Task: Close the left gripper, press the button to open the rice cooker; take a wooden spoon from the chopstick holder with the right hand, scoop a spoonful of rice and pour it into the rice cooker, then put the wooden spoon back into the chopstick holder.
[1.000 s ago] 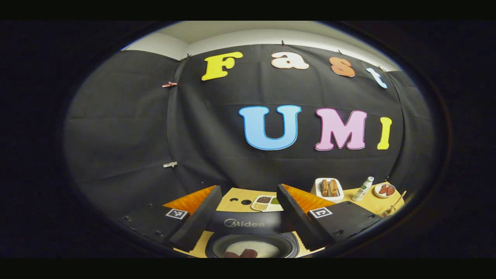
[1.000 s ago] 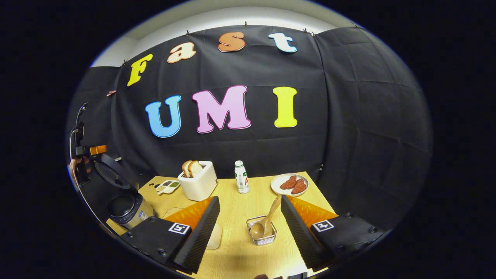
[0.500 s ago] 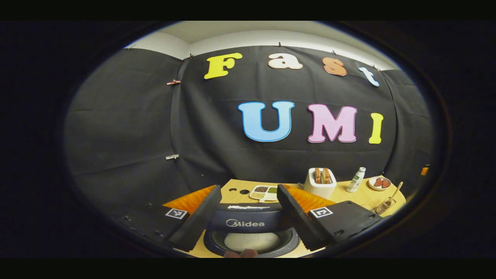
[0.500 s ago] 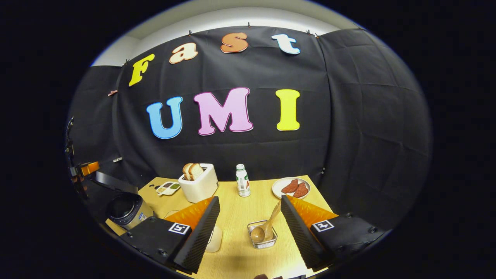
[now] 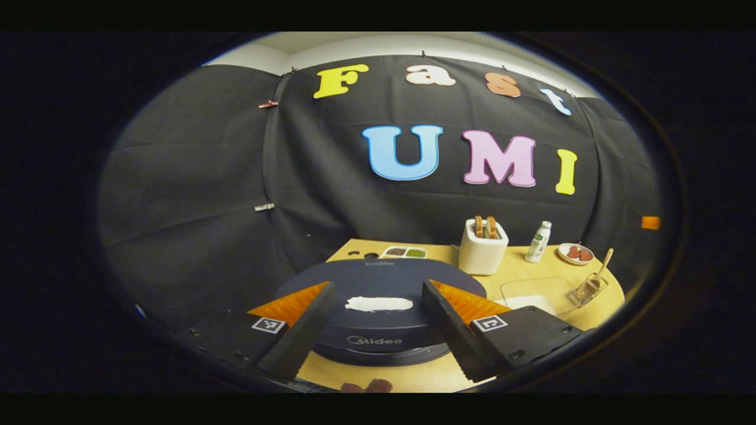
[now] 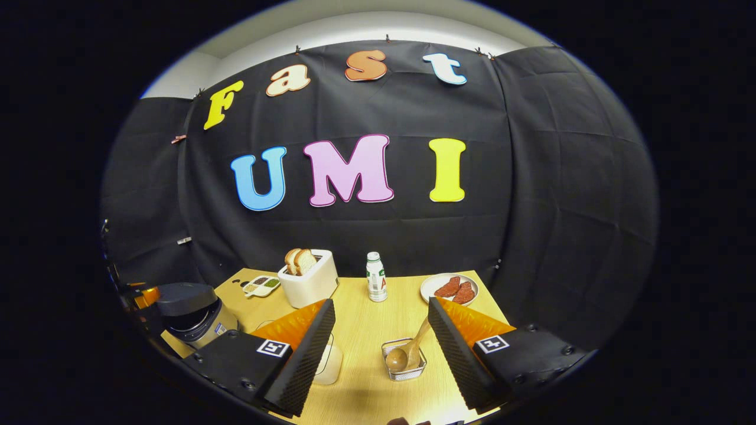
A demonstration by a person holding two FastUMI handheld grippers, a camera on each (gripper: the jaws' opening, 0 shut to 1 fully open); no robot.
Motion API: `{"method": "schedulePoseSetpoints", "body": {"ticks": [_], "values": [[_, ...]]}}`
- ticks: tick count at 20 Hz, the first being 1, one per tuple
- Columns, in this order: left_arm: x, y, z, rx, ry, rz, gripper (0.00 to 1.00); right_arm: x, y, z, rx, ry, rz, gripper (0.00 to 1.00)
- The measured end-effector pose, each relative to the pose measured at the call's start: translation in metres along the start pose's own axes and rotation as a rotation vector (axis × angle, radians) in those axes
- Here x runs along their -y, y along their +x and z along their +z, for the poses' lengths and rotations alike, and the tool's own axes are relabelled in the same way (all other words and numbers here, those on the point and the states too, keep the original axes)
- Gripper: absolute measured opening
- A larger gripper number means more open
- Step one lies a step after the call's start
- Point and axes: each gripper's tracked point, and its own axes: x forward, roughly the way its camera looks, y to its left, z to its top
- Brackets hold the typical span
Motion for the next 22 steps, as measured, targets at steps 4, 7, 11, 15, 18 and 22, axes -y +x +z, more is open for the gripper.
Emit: {"method": "schedulePoseSetpoints", "body": {"ticks": [4, 7, 11, 15, 18, 22], "values": [[0.002, 0.009, -0.016, -0.023, -0.004, -0.001, 1.0, -0.001, -0.002, 0.001, 0.003, -0.003, -0.002, 0.98], [0.004, 0.011, -0.032, -0.05, -0.001, -0.001, 0.99, -0.001, -0.004, 0.001, 0.008, -0.012, -0.006, 0.98], [0.005, 0.012, -0.06, -0.095, -0.016, 0.009, 1.0, 0.003, -0.004, 0.001, 0.005, -0.006, -0.015, 0.98], [0.007, 0.008, -0.061, -0.047, -0.005, 0.014, 0.99, 0.004, -0.004, 0.003, 0.007, -0.009, -0.018, 0.98], [0.007, 0.006, -0.06, 0.005, -0.009, 0.017, 0.99, 0.001, -0.004, 0.003, 0.005, -0.012, -0.013, 0.98], [0.006, 0.007, -0.069, -0.004, -0.005, 0.012, 1.0, -0.003, -0.004, 0.004, 0.005, -0.024, -0.007, 0.98]]}}
